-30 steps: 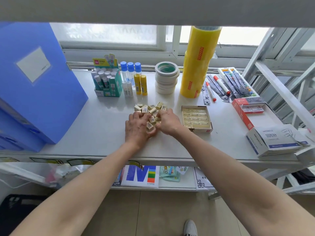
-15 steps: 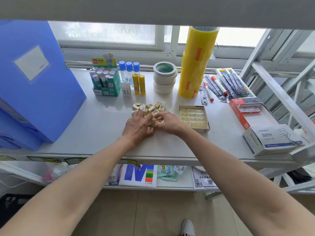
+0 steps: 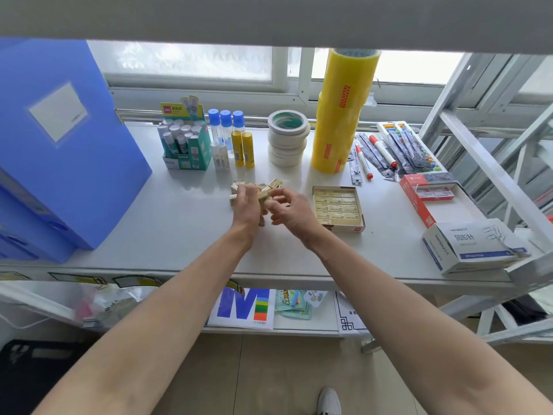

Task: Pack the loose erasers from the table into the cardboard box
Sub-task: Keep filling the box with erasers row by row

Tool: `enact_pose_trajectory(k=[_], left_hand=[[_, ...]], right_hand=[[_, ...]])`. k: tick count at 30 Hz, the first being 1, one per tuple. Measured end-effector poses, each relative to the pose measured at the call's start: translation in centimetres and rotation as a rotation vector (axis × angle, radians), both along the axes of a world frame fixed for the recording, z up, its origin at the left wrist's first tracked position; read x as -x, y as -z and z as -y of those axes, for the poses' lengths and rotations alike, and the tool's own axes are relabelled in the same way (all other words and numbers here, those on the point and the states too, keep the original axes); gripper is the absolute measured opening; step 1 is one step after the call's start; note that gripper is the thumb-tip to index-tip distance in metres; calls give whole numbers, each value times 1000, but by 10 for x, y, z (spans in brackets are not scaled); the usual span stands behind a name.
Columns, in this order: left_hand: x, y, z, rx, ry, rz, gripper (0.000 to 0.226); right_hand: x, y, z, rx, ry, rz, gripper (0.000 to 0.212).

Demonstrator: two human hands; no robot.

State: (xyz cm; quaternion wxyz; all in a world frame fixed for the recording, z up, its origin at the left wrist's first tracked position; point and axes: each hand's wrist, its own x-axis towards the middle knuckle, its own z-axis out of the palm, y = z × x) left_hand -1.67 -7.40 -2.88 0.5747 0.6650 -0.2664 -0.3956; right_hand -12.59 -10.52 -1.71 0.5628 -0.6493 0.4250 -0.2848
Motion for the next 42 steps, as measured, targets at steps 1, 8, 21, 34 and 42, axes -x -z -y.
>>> enact_pose_trajectory(k=[1,8,21,34,42], left_hand=[[3,-4,1,3,-2,-171,32],[1,1,5,148,132,-606,36],[16,-10,-8,54,289,-604,12],[28,-19,-5,-35,549,-511,11],[35,-20,0,-40,592,-496,13]], right_hand=[[-2,-2,-1,88,10,-38,22],[0,-10,-4,461,34,-233,45],[37,-12,-6,575,194,-118,43],[67,-9,-11,537,289,-104,29],[74,-11,-8,488,270,-83,47]])
